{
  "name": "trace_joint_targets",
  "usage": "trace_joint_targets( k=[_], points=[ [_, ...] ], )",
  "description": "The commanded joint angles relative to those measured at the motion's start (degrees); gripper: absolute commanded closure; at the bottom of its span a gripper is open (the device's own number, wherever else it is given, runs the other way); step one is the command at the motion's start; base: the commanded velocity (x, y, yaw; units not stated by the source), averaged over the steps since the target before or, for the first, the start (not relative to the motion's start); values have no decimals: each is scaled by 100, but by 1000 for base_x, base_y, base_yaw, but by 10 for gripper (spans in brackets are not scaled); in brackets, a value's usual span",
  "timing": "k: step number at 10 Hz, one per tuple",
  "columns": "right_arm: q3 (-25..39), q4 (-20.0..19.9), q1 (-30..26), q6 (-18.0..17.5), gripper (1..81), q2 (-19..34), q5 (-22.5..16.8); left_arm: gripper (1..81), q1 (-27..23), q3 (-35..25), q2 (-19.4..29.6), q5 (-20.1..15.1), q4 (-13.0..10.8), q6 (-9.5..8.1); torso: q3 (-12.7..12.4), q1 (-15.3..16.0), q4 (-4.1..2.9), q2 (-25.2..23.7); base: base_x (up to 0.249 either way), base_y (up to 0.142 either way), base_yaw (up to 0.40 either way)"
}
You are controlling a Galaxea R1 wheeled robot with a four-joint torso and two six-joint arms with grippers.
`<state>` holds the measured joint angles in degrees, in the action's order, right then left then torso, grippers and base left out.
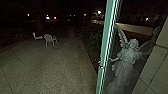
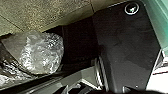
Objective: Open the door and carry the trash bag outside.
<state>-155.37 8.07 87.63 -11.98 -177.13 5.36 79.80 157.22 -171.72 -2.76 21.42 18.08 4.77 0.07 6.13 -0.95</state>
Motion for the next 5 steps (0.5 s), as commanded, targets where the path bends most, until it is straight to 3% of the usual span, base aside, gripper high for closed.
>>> trace_joint_targets(
  k=[1,2,5],
  points=[
    [52,54,-214,38,10,-71,-308,811,-320,10,32,-366,38,11,0,0,0,0,87,0,0],
    [52,54,-214,38,10,-71,-308,811,-320,10,32,-375,38,11,0,0,0,0,84,0,0],
    [52,54,-214,38,10,-71,-308,811,-320,10,32,-366,38,11,0,-2,0,0,79,69,0]
  ],
)
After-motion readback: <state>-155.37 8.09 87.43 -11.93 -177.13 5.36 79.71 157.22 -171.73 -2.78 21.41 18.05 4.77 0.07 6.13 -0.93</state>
